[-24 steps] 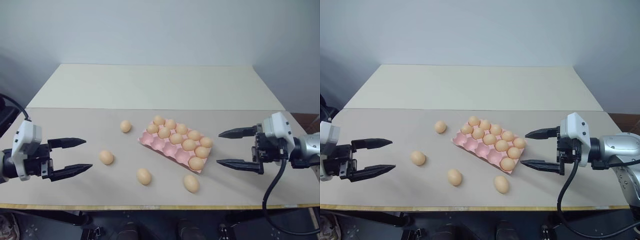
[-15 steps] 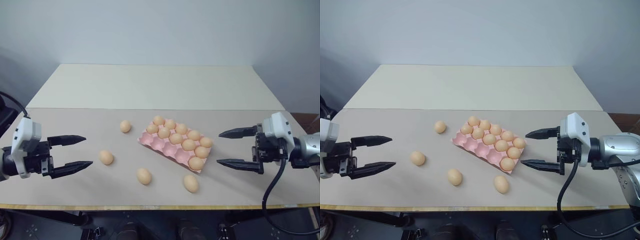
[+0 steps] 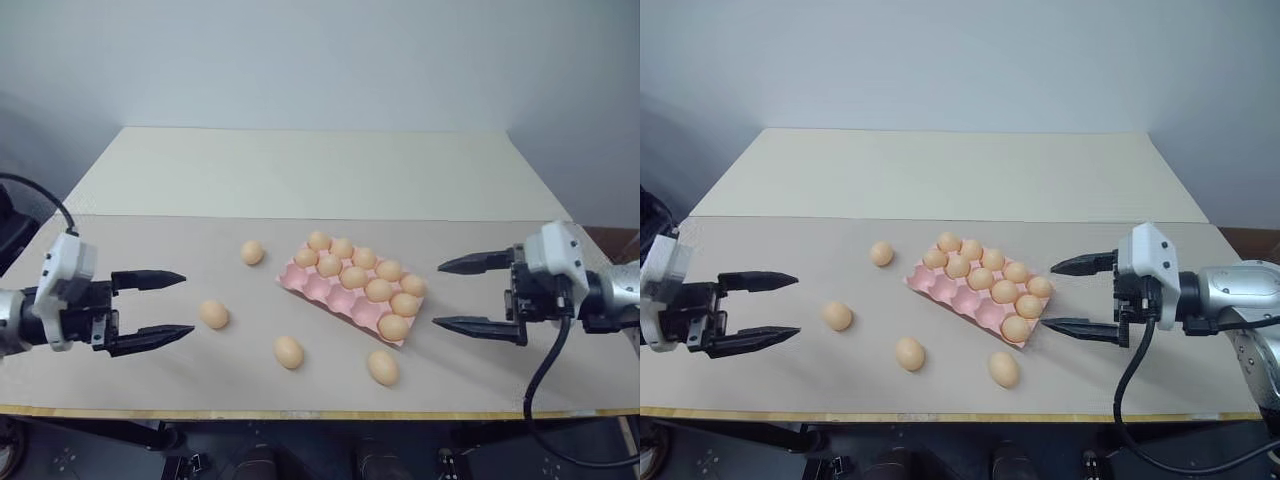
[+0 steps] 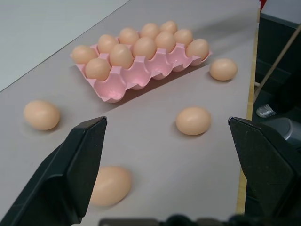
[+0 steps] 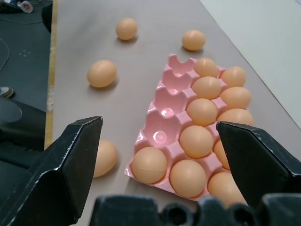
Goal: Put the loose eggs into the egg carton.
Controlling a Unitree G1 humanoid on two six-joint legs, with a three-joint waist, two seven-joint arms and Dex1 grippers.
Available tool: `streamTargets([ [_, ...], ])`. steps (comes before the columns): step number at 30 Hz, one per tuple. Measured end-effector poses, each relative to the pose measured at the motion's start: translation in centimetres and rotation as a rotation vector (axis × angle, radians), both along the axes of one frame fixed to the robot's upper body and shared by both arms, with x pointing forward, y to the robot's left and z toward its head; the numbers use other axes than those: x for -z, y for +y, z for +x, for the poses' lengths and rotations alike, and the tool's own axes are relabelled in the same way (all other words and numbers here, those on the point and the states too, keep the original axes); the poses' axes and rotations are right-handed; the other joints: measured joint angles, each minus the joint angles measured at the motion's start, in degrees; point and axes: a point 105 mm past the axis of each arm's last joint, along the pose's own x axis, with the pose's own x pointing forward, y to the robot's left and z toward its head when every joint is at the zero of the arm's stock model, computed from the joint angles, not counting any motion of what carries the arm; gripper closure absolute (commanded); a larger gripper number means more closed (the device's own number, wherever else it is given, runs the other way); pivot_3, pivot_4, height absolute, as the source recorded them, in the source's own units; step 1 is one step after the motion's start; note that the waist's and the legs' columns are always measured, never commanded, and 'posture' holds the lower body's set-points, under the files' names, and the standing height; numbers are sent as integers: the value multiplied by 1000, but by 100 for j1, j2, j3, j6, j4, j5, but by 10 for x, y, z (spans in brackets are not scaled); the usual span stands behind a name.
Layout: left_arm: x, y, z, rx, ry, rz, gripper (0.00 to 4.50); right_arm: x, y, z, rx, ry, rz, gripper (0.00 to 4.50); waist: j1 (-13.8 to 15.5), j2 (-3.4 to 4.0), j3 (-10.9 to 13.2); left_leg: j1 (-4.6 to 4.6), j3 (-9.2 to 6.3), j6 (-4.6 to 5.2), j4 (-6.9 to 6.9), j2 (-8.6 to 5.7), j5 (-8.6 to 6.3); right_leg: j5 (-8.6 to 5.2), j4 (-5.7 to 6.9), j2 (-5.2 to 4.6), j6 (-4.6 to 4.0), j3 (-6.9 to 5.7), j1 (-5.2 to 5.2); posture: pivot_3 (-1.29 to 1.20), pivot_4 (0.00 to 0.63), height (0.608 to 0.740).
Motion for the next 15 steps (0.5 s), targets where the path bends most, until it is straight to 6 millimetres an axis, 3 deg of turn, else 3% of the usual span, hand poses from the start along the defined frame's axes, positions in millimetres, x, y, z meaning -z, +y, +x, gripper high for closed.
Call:
streamTargets([
  [9,6,-14,-2,121,48,12,15,55,35,-16,-221,-32,-244,0,-16,0,0,0,0,0,0,0,0,0,1,1,1,1,-3,0,150,740],
  [15,8,-17,-4,146,62,17,15,75,50,-16,-308,-81,-319,0,-5,0,0,0,0,0,2,0,0,0,2,1,0,0,-2,0,150,740],
])
